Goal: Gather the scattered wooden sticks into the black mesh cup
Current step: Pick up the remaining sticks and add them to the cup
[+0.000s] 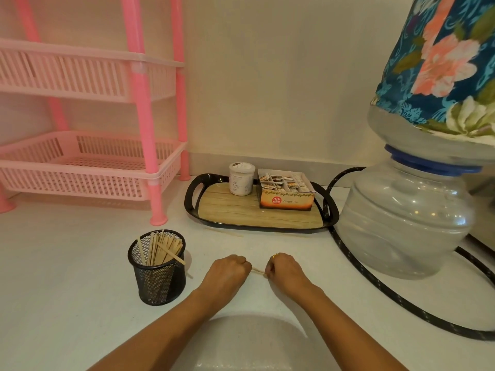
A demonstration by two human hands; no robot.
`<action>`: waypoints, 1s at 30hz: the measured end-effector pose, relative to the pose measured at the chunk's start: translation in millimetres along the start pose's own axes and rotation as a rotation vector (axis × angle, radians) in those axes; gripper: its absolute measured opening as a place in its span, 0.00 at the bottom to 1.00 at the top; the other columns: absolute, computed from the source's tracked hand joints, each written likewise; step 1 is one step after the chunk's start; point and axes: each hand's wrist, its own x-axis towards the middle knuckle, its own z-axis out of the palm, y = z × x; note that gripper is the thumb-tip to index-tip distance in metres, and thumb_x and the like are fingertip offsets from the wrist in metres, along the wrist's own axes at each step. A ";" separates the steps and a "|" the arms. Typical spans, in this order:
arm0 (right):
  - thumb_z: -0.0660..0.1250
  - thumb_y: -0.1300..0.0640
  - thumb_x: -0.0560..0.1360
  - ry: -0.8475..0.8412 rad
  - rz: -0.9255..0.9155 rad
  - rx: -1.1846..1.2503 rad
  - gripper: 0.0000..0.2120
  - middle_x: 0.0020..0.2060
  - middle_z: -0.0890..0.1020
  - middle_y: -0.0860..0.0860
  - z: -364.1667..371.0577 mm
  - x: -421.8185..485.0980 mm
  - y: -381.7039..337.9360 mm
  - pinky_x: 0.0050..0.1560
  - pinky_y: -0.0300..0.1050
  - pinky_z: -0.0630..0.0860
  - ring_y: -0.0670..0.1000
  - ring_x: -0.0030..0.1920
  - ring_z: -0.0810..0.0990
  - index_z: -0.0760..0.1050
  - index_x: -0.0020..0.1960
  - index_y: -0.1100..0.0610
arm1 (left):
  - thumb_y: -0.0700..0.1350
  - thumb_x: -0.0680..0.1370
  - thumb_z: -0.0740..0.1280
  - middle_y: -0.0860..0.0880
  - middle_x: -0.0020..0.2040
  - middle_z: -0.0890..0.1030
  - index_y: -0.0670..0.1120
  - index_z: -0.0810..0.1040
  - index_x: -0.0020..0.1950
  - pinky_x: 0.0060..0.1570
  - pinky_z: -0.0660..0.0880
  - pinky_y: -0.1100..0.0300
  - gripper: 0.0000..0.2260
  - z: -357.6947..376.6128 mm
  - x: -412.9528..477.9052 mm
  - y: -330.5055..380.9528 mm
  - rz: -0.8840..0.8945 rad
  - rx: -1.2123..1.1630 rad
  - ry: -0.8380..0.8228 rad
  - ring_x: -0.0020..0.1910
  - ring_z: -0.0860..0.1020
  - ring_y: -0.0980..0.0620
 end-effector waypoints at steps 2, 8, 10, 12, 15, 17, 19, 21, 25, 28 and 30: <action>0.62 0.60 0.77 -0.013 0.017 -0.023 0.12 0.57 0.78 0.58 0.9 1.8 0.2 0.55 0.44 0.73 0.56 0.57 0.78 0.76 0.57 0.64 | 0.42 0.78 0.63 0.44 0.51 0.81 0.43 0.77 0.57 0.47 0.76 0.59 0.09 2.6 0.1 -3.9 -0.010 -0.039 0.090 0.47 0.78 0.48; 0.59 0.59 0.77 -0.056 -0.018 -0.149 0.15 0.61 0.71 0.58 4.8 2.6 2.2 0.60 0.46 0.69 0.56 0.62 0.70 0.69 0.62 0.62 | 0.44 0.80 0.58 0.46 0.71 0.69 0.45 0.65 0.71 0.68 0.65 0.59 0.19 16.6 5.9 -14.3 -0.211 -0.212 0.142 0.68 0.68 0.49; 0.58 0.59 0.77 -0.035 -0.051 -0.172 0.15 0.62 0.70 0.58 7.5 3.1 2.9 0.61 0.46 0.68 0.56 0.62 0.69 0.67 0.63 0.62 | 0.44 0.81 0.56 0.45 0.74 0.64 0.45 0.60 0.73 0.72 0.58 0.57 0.20 20.5 9.1 -16.7 -0.274 -0.188 0.120 0.73 0.62 0.49; 0.56 0.61 0.77 0.004 -0.089 -0.215 0.15 0.62 0.71 0.58 9.1 4.9 4.7 0.60 0.47 0.68 0.56 0.62 0.69 0.66 0.64 0.61 | 0.44 0.81 0.54 0.45 0.75 0.61 0.45 0.58 0.74 0.74 0.54 0.56 0.21 22.5 11.0 -19.5 -0.314 -0.194 0.098 0.75 0.59 0.48; 0.54 0.63 0.78 0.083 -0.117 -0.253 0.15 0.62 0.72 0.58 8.0 9.7 12.0 0.60 0.49 0.68 0.57 0.61 0.70 0.64 0.64 0.61 | 0.45 0.82 0.51 0.45 0.77 0.57 0.44 0.55 0.75 0.75 0.49 0.54 0.21 26.2 13.7 -25.6 -0.360 -0.200 0.069 0.76 0.55 0.48; 0.53 0.66 0.77 0.129 -0.120 -0.248 0.14 0.60 0.74 0.58 6.3 14.5 20.1 0.59 0.48 0.68 0.57 0.59 0.71 0.67 0.61 0.61 | 0.46 0.82 0.49 0.45 0.77 0.55 0.44 0.53 0.75 0.75 0.47 0.53 0.22 27.3 15.9 -29.2 -0.389 -0.214 0.034 0.77 0.52 0.48; 0.52 0.67 0.77 0.174 -0.117 -0.210 0.13 0.57 0.75 0.59 5.3 20.0 29.5 0.57 0.47 0.70 0.57 0.57 0.73 0.68 0.59 0.62 | 0.48 0.82 0.48 0.45 0.78 0.53 0.44 0.51 0.76 0.75 0.46 0.53 0.23 28.1 18.7 -32.2 -0.402 -0.226 0.002 0.77 0.50 0.48; 0.49 0.65 0.79 0.212 -0.104 -0.145 0.15 0.58 0.76 0.59 4.4 25.5 37.3 0.57 0.46 0.70 0.56 0.57 0.74 0.67 0.62 0.63 | 0.49 0.81 0.48 0.45 0.78 0.52 0.44 0.50 0.76 0.75 0.45 0.53 0.24 28.9 20.7 -34.0 -0.415 -0.245 -0.018 0.77 0.49 0.48; 0.50 0.60 0.80 0.202 0.013 0.029 0.22 0.62 0.74 0.60 -5.0 34.4 41.8 0.62 0.47 0.70 0.57 0.61 0.74 0.56 0.73 0.62 | 0.52 0.81 0.49 0.44 0.78 0.51 0.44 0.49 0.76 0.75 0.46 0.52 0.26 31.6 25.0 -38.5 -0.436 -0.279 -0.049 0.77 0.48 0.47; 0.51 0.58 0.79 0.119 0.078 0.030 0.25 0.66 0.70 0.60 -15.4 40.0 39.6 0.64 0.49 0.68 0.58 0.65 0.71 0.52 0.75 0.61 | 0.53 0.80 0.49 0.44 0.78 0.51 0.43 0.48 0.76 0.75 0.46 0.51 0.27 32.8 29.3 -42.7 -0.438 -0.274 -0.074 0.77 0.48 0.47; 0.51 0.56 0.79 0.069 0.083 0.008 0.27 0.68 0.69 0.60 -18.8 41.8 38.0 0.66 0.49 0.66 0.58 0.67 0.69 0.48 0.76 0.60 | 0.54 0.80 0.49 0.44 0.78 0.51 0.43 0.48 0.76 0.75 0.45 0.51 0.27 33.9 31.2 -44.1 -0.430 -0.266 -0.079 0.77 0.48 0.48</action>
